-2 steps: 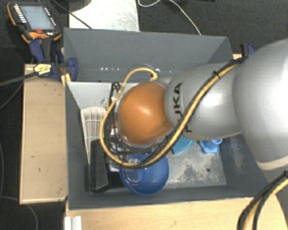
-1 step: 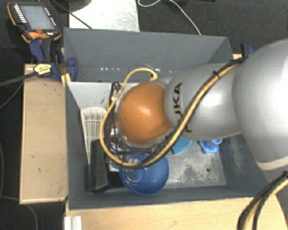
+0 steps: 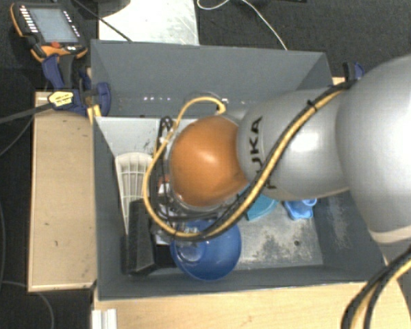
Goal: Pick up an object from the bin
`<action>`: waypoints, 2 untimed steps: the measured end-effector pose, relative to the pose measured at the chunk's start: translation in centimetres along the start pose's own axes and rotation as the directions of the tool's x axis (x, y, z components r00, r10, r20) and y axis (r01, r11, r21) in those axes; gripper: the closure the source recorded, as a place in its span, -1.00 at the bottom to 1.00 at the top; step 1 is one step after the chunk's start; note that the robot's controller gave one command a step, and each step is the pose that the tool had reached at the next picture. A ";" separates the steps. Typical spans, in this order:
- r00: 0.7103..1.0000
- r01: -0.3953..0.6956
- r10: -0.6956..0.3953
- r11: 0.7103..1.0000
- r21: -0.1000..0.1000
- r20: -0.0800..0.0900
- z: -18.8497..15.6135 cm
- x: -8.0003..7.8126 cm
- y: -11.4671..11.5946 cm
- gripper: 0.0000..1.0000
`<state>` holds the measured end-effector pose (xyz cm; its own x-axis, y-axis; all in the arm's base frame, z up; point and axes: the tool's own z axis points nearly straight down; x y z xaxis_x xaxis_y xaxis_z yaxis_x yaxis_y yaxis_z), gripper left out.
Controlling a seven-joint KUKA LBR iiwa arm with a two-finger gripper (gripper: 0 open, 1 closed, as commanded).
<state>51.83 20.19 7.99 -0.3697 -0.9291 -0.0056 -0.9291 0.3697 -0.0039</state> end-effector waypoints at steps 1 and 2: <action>1.000 -0.002 0.002 1.000 0.001 0.001 -1.5 0.0 0.0 1.00; 1.000 -0.002 0.002 1.000 0.003 0.005 -2.4 -0.1 -0.1 1.00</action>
Offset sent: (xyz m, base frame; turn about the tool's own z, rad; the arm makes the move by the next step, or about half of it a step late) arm 0.0002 0.0001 0.0111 0.0000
